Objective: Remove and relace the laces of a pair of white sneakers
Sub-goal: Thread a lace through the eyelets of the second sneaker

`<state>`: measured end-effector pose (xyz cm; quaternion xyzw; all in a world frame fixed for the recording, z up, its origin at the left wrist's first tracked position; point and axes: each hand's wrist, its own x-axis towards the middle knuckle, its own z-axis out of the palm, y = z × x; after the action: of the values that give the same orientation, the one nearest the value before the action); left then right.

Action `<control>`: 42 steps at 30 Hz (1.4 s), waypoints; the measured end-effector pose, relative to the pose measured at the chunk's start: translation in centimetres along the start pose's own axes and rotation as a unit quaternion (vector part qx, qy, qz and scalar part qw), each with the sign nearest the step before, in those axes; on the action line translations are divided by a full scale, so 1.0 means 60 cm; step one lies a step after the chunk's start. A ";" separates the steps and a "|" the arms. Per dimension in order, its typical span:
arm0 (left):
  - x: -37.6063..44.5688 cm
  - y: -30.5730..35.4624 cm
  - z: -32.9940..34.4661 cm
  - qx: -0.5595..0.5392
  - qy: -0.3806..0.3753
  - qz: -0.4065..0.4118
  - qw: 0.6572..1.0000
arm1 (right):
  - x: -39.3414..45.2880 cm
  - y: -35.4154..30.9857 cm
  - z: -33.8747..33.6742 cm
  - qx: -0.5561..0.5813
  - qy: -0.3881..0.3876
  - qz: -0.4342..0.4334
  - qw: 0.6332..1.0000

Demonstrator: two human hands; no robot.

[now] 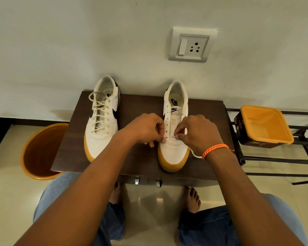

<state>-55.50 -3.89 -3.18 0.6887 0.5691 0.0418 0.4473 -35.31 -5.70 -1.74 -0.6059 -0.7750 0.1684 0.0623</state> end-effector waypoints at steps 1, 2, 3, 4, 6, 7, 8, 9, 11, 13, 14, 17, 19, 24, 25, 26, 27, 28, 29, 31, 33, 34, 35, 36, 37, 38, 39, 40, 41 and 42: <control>0.001 0.000 0.001 -0.004 -0.002 -0.002 1.000 | -0.001 -0.002 0.000 0.003 0.007 -0.002 1.000; 0.001 0.000 0.002 -0.009 -0.004 -0.004 1.000 | -0.003 -0.004 0.000 0.004 0.013 -0.005 1.000; 0.001 0.001 0.003 -0.014 -0.007 -0.006 1.000 | -0.004 -0.008 0.002 0.005 0.017 -0.009 1.000; 0.001 0.001 0.003 -0.018 -0.009 -0.007 1.000 | -0.004 -0.012 0.004 0.007 0.019 -0.012 1.000; 0.002 0.001 0.004 -0.025 -0.010 -0.011 1.000 | -0.001 -0.017 0.012 0.004 0.021 -0.007 1.000; 0.002 0.001 0.005 -0.029 -0.010 -0.012 0.999 | 0.000 -0.017 0.017 0.006 0.022 0.004 1.000; 0.002 0.001 0.005 -0.033 -0.011 -0.013 0.999 | 0.002 -0.017 0.021 0.017 0.024 0.021 0.999; 0.002 0.001 0.005 -0.037 -0.013 -0.014 0.999 | 0.003 -0.016 0.025 0.036 0.023 0.039 0.998; 0.001 0.001 0.006 -0.046 -0.015 -0.016 0.999 | 0.005 -0.014 0.031 0.081 0.005 0.066 0.995; 0.001 0.002 0.006 -0.057 -0.019 -0.020 0.998 | 0.007 -0.012 0.033 0.145 -0.028 0.090 0.985; 0.001 0.003 0.007 -0.063 -0.022 -0.023 0.998 | 0.008 -0.013 0.032 0.175 -0.042 0.102 0.978; 0.002 0.003 0.009 -0.071 -0.026 -0.029 0.997 | 0.008 -0.014 0.028 0.217 -0.062 0.127 0.966; 0.003 0.002 0.009 -0.074 -0.028 -0.029 0.996 | 0.005 -0.020 0.028 0.224 -0.086 0.138 0.961; 0.005 0.002 0.011 -0.084 -0.034 -0.031 0.995 | 0.010 -0.025 0.029 0.295 -0.162 0.181 0.924; 0.004 0.002 0.011 -0.087 -0.034 -0.030 0.995 | 0.011 -0.023 0.029 0.314 -0.175 0.190 0.914; 0.004 0.002 0.011 -0.090 -0.034 -0.028 0.995 | 0.012 -0.020 0.028 0.331 -0.187 0.198 0.903; 0.003 0.002 0.011 -0.093 -0.035 -0.027 0.995 | 0.013 -0.018 0.029 0.347 -0.197 0.207 0.893; 0.002 0.002 0.011 -0.097 -0.035 -0.026 0.994 | 0.014 -0.017 0.030 0.361 -0.204 0.216 0.884; 0.002 0.001 0.010 -0.103 -0.035 -0.025 0.994 | 0.014 -0.016 0.031 0.374 -0.208 0.225 0.875; 0.000 -0.002 0.011 -0.113 -0.035 -0.020 0.993 | 0.016 -0.014 0.033 0.394 -0.214 0.236 0.862; -0.002 -0.002 0.011 -0.119 -0.033 -0.015 0.992 | 0.016 -0.014 0.034 0.410 -0.222 0.239 0.852; -0.002 -0.003 0.011 -0.121 -0.031 -0.016 0.992 | 0.015 -0.014 0.033 0.416 -0.223 0.239 0.849; -0.002 -0.003 0.011 -0.121 -0.028 -0.018 0.992 | 0.014 -0.014 0.030 0.415 -0.220 0.236 0.851; -0.002 -0.002 0.011 -0.117 -0.026 -0.022 0.993 | 0.012 -0.014 0.027 0.410 -0.211 0.232 0.856; -0.001 -0.003 0.011 -0.107 -0.024 -0.025 0.994 | 0.010 -0.014 0.024 0.401 -0.197 0.226 0.865; -0.001 -0.003 0.011 -0.094 -0.023 -0.028 0.995 | 0.009 -0.013 0.021 0.389 -0.181 0.218 0.877; -0.002 -0.003 0.012 -0.079 -0.021 -0.029 0.996 | 0.008 -0.012 0.019 0.372 -0.164 0.207 0.890; -0.002 -0.002 0.011 -0.064 -0.018 -0.028 0.997 | 0.008 -0.012 0.018 0.351 -0.146 0.195 0.904; -0.003 -0.001 0.010 -0.055 -0.013 -0.027 0.998 | 0.008 -0.012 0.019 0.324 -0.124 0.183 0.920; -0.003 0.000 0.009 -0.050 -0.009 -0.026 0.998 | 0.010 -0.014 0.020 0.295 -0.101 0.170 0.935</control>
<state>-55.26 -4.37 -3.45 0.6511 0.5796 0.0522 0.4872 -36.59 -5.54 -2.67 -0.6631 -0.5782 0.4573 0.1301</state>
